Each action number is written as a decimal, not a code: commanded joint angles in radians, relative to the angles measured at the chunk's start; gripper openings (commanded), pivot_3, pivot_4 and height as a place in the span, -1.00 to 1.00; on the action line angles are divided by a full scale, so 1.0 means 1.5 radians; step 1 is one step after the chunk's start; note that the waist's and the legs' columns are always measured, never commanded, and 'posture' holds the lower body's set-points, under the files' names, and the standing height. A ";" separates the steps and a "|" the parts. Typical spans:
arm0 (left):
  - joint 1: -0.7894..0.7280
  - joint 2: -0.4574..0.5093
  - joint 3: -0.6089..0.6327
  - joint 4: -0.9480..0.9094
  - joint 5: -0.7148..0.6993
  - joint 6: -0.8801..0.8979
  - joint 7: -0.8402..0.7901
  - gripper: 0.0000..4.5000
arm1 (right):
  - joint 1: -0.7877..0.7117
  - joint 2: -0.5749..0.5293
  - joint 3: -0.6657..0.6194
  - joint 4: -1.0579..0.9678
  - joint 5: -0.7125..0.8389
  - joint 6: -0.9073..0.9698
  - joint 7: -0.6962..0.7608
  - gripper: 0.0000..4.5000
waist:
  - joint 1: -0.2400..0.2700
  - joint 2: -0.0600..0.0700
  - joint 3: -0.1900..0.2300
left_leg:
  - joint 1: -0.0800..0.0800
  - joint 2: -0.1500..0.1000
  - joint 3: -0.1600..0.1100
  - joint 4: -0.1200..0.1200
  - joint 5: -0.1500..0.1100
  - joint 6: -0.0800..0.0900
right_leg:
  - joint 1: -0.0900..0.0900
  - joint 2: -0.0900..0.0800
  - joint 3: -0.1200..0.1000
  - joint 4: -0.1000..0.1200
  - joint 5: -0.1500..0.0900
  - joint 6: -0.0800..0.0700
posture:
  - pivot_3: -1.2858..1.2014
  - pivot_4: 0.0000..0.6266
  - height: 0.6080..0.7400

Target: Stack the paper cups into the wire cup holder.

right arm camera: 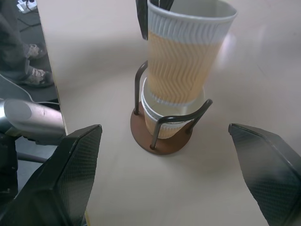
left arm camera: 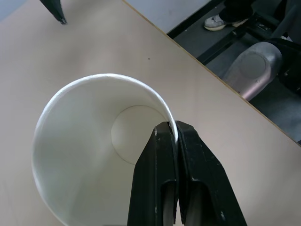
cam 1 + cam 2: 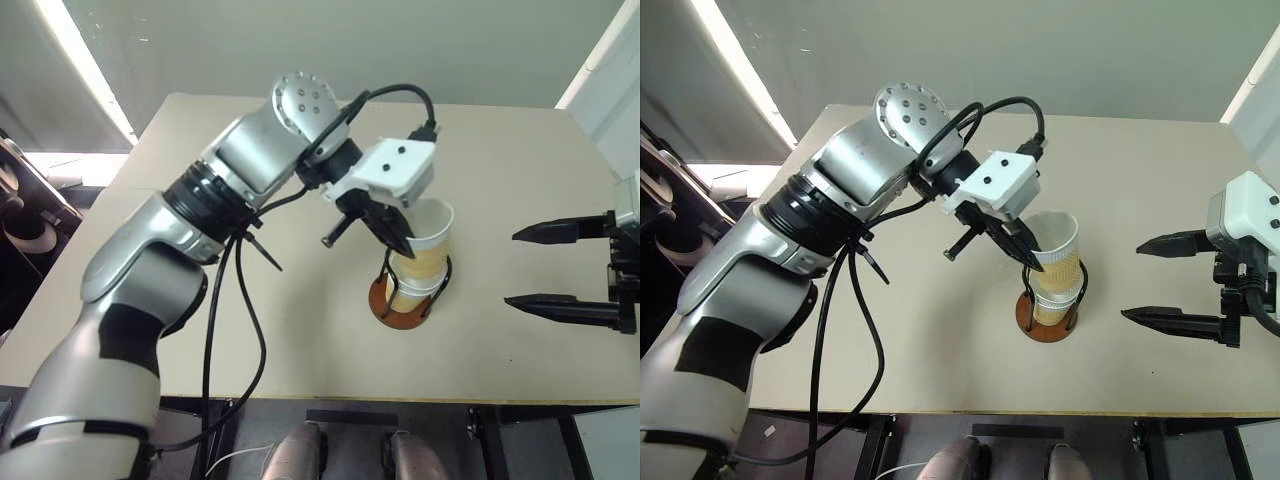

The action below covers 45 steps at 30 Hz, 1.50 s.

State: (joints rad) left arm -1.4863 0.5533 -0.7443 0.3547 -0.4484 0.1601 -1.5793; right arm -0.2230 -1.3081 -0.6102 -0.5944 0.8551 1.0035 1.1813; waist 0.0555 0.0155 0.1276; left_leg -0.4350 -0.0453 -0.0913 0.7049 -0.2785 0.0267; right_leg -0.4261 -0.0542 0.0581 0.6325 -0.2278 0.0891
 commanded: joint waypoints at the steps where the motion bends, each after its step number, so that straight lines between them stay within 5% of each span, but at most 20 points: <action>1: -0.002 0.012 -0.001 -0.016 0.001 -0.020 -0.023 -0.99 | -0.009 -0.013 -0.021 -0.004 0.011 -0.005 -0.006 1.00 | 0.000 0.000 0.000 | 0.000 0.000 0.000 0.000 0.000 0.000 | 0.000 0.000 0.000 0.000 0.000 0.000 | 0.03 -0.52 1.00; 10: 0.018 -0.002 0.000 0.012 0.058 -0.079 -0.023 -0.99 | -0.001 -0.011 -0.025 -0.010 0.015 -0.003 -0.010 1.00 | 0.000 0.000 0.000 | 0.000 0.000 0.000 0.000 0.000 0.000 | 0.000 0.000 0.000 0.000 0.000 0.000 | 0.03 -0.52 1.00; 13: 0.022 -0.009 -0.002 0.006 0.055 -0.066 -0.023 -0.69 | 0.003 -0.011 -0.024 -0.009 0.013 -0.005 -0.010 1.00 | 0.000 0.000 0.000 | 0.000 0.000 0.000 0.001 0.000 0.000 | 0.000 0.000 0.000 0.001 0.000 0.000 | 0.03 -0.52 1.00; 24: 0.033 -0.037 0.073 0.033 0.072 -0.023 -0.010 0.99 | -0.003 -0.015 -0.007 0.000 0.010 -0.016 -0.016 1.00 | 0.000 0.000 0.000 | 0.000 0.000 0.000 0.002 0.000 0.000 | 0.000 0.000 0.000 0.002 0.000 0.000 | 0.03 -0.52 1.00; 36: 0.147 0.093 0.395 -0.002 0.058 0.241 0.263 0.99 | -0.033 0.018 0.058 0.036 0.014 -0.028 -0.070 1.00 | -0.012 0.000 0.000 | 0.001 0.000 0.000 0.003 0.000 0.000 | 0.000 0.001 0.000 0.003 0.000 0.000 | 0.03 -0.52 1.00; 45: 0.290 0.164 0.522 -0.128 0.047 0.363 0.397 0.99 | -0.091 0.045 0.115 0.108 0.006 -0.040 -0.101 1.00 | -0.011 0.000 0.000 | 0.003 -0.001 0.000 0.005 0.000 0.001 | 0.003 0.001 0.000 0.003 0.000 0.000 | 0.03 -0.52 1.00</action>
State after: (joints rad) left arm -1.0570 0.7704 -0.0154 0.2242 -0.3641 0.6733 -1.0076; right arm -0.3455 -1.2384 -0.4300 -0.4515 0.8682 0.9562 1.0382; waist 0.0397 0.0156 0.1274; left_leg -0.4290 -0.0457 -0.0915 0.7113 -0.2781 0.0276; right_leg -0.4217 -0.0519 0.0586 0.6371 -0.2282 0.0896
